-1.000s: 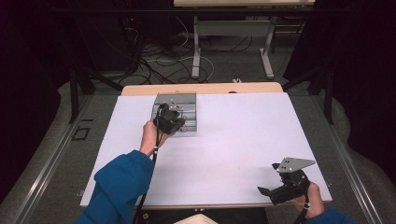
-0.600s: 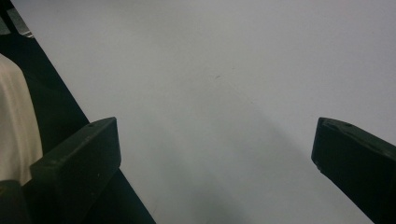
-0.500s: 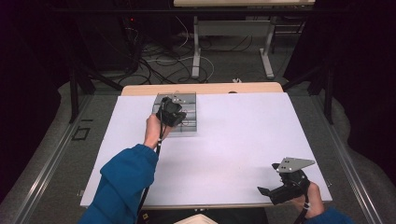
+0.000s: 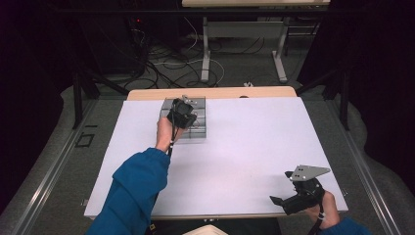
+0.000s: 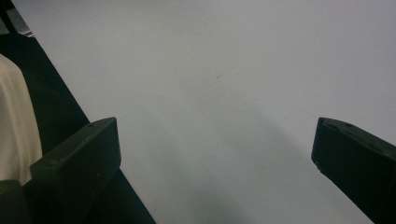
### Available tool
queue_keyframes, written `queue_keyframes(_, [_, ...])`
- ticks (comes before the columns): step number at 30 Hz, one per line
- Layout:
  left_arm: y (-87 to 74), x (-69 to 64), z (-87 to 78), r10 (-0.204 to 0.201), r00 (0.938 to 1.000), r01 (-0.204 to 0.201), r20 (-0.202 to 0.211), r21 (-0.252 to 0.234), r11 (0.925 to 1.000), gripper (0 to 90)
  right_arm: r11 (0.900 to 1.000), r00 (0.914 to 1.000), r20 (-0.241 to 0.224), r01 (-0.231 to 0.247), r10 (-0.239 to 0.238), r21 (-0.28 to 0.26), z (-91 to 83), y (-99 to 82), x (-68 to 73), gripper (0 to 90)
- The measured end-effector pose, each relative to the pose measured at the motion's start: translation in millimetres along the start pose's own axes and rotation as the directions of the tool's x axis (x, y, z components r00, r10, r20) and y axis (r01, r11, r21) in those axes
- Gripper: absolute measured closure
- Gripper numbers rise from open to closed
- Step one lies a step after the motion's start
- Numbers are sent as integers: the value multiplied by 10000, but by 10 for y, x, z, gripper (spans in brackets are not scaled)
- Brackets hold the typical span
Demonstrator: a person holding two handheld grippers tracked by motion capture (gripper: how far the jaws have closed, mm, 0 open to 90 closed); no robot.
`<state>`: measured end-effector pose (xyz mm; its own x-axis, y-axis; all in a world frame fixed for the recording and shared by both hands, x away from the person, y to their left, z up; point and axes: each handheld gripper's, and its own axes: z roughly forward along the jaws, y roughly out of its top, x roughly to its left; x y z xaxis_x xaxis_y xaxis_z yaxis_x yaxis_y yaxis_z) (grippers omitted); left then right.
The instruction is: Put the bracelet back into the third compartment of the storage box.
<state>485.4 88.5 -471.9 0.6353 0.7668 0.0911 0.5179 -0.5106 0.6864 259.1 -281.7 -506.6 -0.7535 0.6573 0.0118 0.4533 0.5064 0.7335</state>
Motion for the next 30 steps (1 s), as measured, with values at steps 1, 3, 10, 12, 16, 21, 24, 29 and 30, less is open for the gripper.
queue_keyframes(1, [6, 1, 13, -19, 10000, 19, -41, 26, 10000, 900, 10000, 10000, -1, 4, -4, -7, 0, 0, 1, 10])
queue_keyframes(3, [15, 12, 38, 17, 10000, -17, -70, 75, 10000, 900, 10000, 10000, -15, 23, -23, -15, 3, 1, -1, 10])
queue_keyframes(10, [11, 51, 140, -54, 9998, 59, -209, 248, 9997, 900, 10000, 10000, -6, -20, 20, -36, 3, 0, 0, 10])
queue_keyframes(12, [7, 67, 161, -95, 9998, 100, -173, 262, 9996, 900, 10000, 10000, -21, -10, 10, -4, 1, -1, -2, 10])
queue_keyframes(16, [11, 84, 191, -129, 9996, 134, -234, 225, 9997, 900, 10000, 10000, 27, -17, 17, -60, 6, -1, 0, 10])
queue_keyframes(21, [39, 101, 209, -116, 9997, 122, -205, 298, 9995, 900, 10000, 10000, 19, -16, 16, -53, 5, -1, 0, 10])
queue_keyframes(24, [53, 101, 233, -136, 9996, 143, -231, 309, 9994, 900, 10000, 10000, 9, 7, -7, -55, 7, 0, -3, 10])
queue_keyframes(29, [82, 97, 274, -145, 9996, 152, -240, 299, 9994, 900, 10000, 10000, 20, 30, -29, -46, 0, 1, -4, 10])
queue_keyframes(30, [89, 96, 277, -90, 9997, 99, -234, 369, 9993, 900, 10000, 10000, -17, 70, -70, 12, -5, 1, -8, 10])
